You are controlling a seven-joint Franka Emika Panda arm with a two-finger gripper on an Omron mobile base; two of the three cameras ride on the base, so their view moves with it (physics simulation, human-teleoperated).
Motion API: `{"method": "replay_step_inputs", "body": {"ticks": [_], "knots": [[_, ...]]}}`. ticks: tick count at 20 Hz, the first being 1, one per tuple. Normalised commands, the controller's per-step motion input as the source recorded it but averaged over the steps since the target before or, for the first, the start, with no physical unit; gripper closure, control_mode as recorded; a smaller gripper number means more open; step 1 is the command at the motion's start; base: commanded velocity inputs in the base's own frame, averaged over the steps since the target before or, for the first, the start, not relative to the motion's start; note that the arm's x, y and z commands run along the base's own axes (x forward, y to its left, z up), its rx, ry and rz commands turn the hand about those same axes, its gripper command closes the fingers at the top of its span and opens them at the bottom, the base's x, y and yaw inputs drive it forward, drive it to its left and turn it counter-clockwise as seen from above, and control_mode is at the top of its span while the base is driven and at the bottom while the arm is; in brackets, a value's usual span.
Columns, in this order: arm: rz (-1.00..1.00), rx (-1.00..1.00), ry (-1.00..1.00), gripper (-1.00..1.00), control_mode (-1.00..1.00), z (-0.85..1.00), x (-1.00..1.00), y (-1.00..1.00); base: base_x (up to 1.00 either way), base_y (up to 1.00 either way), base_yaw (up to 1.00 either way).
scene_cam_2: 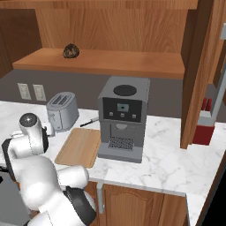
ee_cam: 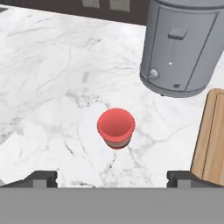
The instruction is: Pick the bread, place it on the cutting board, pick the jam, place it on the counter, and close the cabinet.
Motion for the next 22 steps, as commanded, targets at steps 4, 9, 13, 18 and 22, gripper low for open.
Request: {"method": "replay_step_inputs", "body": {"ticks": [4,9,13,18,22], "knots": [[0.0,0.0,0.0,-1.0,-1.0,0.27,-0.17,-0.35,0.0,0.0,0.0],[0.0,0.0,0.0,-1.0,-1.0,0.32,-0.2,-0.33,0.0,0.0,0.0],[-0.02,0.0,0.01,-1.0,-1.0,0.37,-0.22,-0.29,0.0,0.0,0.0],[-0.08,0.0,0.03,-1.0,-1.0,0.42,-0.3,-0.3,0.0,0.0,0.0],[-0.1,0.0,0.0,-1.0,-1.0,0.37,-0.33,-0.26,0.0,0.0,0.0]]}}
